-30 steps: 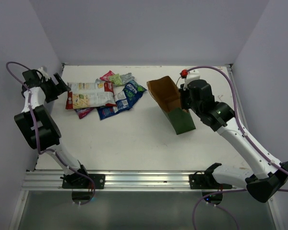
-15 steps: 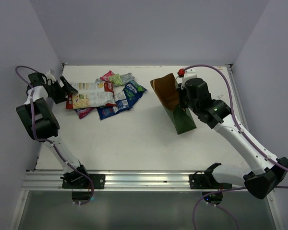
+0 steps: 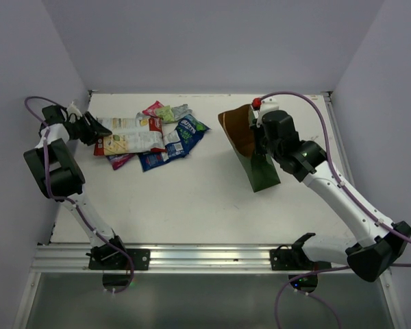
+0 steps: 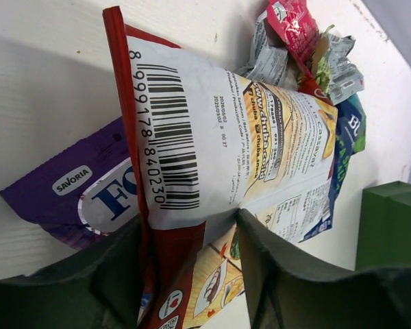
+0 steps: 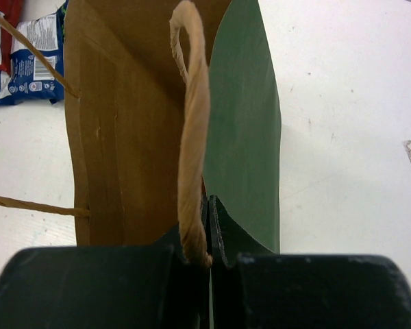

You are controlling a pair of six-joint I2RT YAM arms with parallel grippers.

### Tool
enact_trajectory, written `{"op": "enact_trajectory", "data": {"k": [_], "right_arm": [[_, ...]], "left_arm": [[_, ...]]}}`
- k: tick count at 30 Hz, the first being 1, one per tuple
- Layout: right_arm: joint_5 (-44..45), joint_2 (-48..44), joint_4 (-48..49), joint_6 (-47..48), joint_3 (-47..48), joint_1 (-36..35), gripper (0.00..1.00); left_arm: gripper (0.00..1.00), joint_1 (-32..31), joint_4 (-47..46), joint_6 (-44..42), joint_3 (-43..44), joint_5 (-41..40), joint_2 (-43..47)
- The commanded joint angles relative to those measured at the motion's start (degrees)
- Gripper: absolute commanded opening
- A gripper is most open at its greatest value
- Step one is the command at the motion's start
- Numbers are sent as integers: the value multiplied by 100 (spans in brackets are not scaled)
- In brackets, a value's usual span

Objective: Place the snacks into the paper bag
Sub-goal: Pick up the snack from the center of the board.

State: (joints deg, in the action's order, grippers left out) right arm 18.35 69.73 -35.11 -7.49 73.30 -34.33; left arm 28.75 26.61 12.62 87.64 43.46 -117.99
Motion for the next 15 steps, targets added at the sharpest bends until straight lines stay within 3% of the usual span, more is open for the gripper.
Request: {"op": "enact_trajectory", "data": {"k": [1, 7, 9, 13, 15], "right_arm": [[-42, 31, -92, 45, 194, 14, 0], [37, 23, -118, 72, 264, 14, 0], [81, 14, -136, 116, 290, 5, 0], [151, -4, -154, 142, 308, 5, 0], [221, -12, -162, 151, 317, 5, 0]], "left_arm": [[49, -1, -288, 91, -71, 373, 101], [33, -1, -367, 188, -229, 531, 276], [32, -1, -402, 241, -273, 514, 347], [14, -19, -332, 302, -317, 523, 566], [13, -62, -297, 337, -335, 505, 663]]}}
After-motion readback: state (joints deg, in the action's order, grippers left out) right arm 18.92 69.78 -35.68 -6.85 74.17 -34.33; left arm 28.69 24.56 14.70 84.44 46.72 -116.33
